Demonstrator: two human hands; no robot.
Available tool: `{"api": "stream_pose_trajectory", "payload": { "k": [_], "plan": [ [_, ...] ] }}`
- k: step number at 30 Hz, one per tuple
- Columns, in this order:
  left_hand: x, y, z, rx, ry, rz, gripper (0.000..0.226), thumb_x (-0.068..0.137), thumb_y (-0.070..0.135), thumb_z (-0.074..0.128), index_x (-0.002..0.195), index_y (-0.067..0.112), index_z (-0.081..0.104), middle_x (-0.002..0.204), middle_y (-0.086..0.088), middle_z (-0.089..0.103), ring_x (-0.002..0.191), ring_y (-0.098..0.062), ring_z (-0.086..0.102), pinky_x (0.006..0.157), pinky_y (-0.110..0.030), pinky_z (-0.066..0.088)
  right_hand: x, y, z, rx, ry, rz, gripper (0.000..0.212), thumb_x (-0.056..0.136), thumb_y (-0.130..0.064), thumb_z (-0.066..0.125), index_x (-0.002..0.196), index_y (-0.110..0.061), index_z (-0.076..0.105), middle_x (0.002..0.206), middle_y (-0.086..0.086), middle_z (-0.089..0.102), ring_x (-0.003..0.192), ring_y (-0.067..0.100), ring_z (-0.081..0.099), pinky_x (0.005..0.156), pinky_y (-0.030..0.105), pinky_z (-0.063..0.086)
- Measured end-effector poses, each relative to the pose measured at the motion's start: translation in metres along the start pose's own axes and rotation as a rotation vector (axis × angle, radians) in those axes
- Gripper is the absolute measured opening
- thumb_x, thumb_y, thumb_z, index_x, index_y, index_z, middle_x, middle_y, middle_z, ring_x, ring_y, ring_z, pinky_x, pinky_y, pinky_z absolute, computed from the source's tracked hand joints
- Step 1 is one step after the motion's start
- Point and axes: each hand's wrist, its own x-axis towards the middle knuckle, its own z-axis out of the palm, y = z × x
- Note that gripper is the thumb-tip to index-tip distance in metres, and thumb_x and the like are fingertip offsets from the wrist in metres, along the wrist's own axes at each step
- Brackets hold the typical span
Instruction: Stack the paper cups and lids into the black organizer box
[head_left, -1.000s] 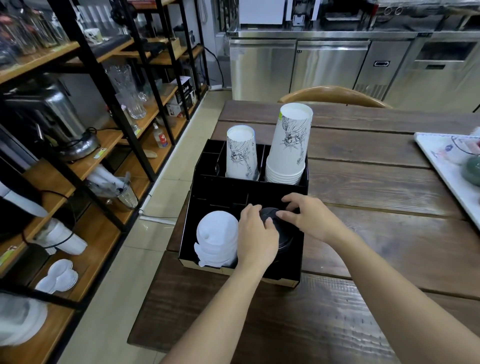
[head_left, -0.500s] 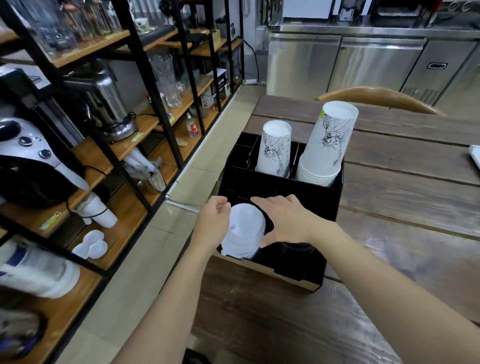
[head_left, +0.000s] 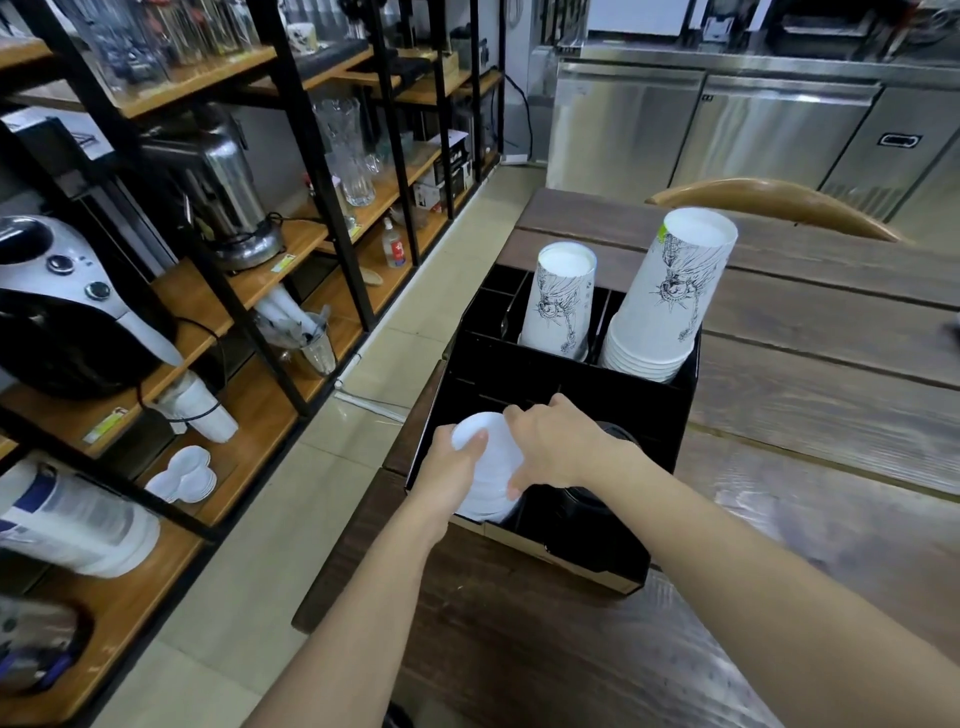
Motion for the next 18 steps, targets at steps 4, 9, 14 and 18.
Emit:
{"api": "stream_pose_trajectory", "payload": {
  "k": [4,9,14,18],
  "plan": [
    [0.0026,-0.0025,0.0061,0.111,0.082,0.047,0.050,0.096,0.039,0.041,0.139,0.017,0.032,0.132,-0.002,0.047,0.113,-0.018,0.045,0.089,-0.034,0.038,0.0040,-0.0022,-0.0055,-0.070,-0.042,-0.010,0.066,0.070,-0.051,0.070,0.107,-0.004,0.043,0.074,0.001,0.040,0.070,0.021,0.041,0.085,0.036,0.030],
    [0.0001,-0.0066,0.0090,0.347,0.171,0.191,0.046,0.097,0.039,0.036,0.139,0.022,0.031,0.138,-0.006,0.045,0.117,-0.024,0.050,0.092,-0.042,0.045,0.0053,-0.0018,-0.0095,-0.071,-0.071,-0.016,0.063,0.069,-0.050,0.072,0.104,-0.008,0.040,0.077,0.001,0.042,0.072,0.022,0.042,0.081,0.035,0.028],
    [0.0005,-0.0068,0.0049,0.405,0.140,0.182,0.045,0.097,0.042,0.034,0.137,0.024,0.029,0.135,-0.006,0.046,0.115,-0.023,0.050,0.095,-0.049,0.045,0.0046,-0.0010,-0.0056,-0.005,-0.060,-0.007,0.068,0.069,-0.048,0.073,0.112,-0.006,0.040,0.068,-0.003,0.038,0.073,0.022,0.044,0.082,0.035,0.029],
    [-0.0017,-0.0053,0.0048,0.488,0.156,0.182,0.048,0.096,0.045,0.034,0.138,0.022,0.030,0.130,-0.008,0.051,0.109,-0.026,0.054,0.089,-0.047,0.049,-0.0034,0.0026,-0.0063,0.046,-0.043,0.001,0.066,0.070,-0.051,0.070,0.111,-0.009,0.040,0.087,0.003,0.055,0.093,0.027,0.055,0.086,0.038,0.029]
  ]
}}
